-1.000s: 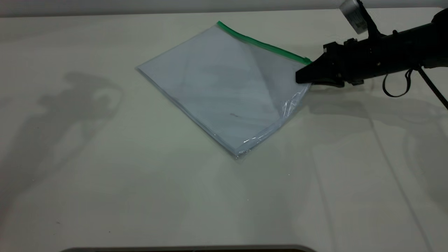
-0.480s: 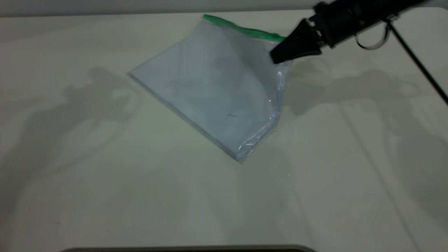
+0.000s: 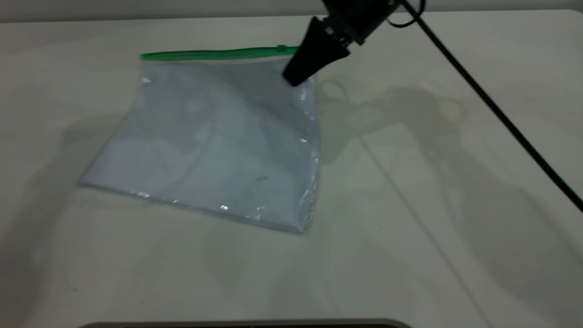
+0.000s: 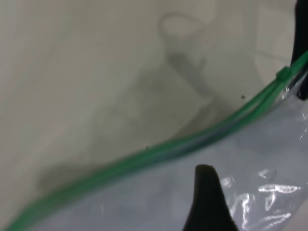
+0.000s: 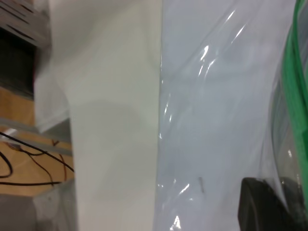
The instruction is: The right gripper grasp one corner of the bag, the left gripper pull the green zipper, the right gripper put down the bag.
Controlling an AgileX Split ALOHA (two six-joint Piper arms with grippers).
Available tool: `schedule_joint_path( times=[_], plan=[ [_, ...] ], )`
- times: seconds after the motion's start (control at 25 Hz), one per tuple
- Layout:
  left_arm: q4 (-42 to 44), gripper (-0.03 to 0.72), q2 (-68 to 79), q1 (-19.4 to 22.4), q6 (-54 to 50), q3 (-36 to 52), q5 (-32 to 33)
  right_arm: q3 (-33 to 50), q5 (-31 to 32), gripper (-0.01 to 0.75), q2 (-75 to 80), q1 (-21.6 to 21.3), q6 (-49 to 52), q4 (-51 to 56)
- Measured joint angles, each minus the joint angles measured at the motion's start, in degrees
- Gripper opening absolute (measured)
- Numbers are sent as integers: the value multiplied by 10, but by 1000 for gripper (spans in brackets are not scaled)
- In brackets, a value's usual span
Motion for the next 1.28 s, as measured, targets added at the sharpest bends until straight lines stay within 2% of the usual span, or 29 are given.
schedule_joint_path(
  times=[0.4,0.64,1.28],
  plan=[
    [-44,576,46,0,106,-16,23,-3,1,33,6,11,-65,179],
    [-93,576,46,0,143,-17,35,-3,0,33,6,11,-89,184],
    [-135,565,78,-1,175,-17,39,-3,-2,33,6,27,-105,186]
  ],
)
